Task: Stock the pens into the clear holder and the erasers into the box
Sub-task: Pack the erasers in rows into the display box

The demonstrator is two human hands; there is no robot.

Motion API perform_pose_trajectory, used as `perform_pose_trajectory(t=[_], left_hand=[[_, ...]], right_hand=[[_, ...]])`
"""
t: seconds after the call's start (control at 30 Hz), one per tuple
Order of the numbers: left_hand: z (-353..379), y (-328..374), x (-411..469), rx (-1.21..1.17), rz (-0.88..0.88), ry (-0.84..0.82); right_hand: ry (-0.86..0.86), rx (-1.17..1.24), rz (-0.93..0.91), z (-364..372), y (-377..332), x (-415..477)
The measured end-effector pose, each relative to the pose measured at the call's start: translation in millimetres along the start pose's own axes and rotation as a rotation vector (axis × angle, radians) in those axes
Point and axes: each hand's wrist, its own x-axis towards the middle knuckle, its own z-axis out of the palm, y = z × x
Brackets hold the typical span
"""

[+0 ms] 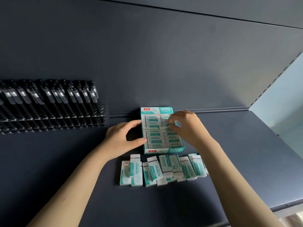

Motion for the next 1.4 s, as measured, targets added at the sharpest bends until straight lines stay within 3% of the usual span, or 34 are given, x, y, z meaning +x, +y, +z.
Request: perform_pose_trajectory(t=[0.43,0.73,0.9,1.2,1.4], left_hand=[[-1.9,-0.2,-1.5,0.013,-0.01,-0.033],[0.0,-3.1,0.2,-0.025,0.009,-0.02],[1.0,-3.0,-1.2,-0.047,0.008,-0.018],[3.7,-5.8,-1.4,-0.057,0.018,-0.01],[3.8,-6.8,-1.5,-0.079,0.015,-0.006]], right_hand=[[0.114,0.078,0.074,11.8,5.3,-12.7],[0.237,0.306,0.343,-3.2,9.7,-116.8],[0.183,0.326,0.42,-9.3,20.8,-145.5],[-0.075,0.346,0.322,-23.1,18.7,-153.5],[-0.067,0.318,0.332,-20.8,18.3,-159.6]])
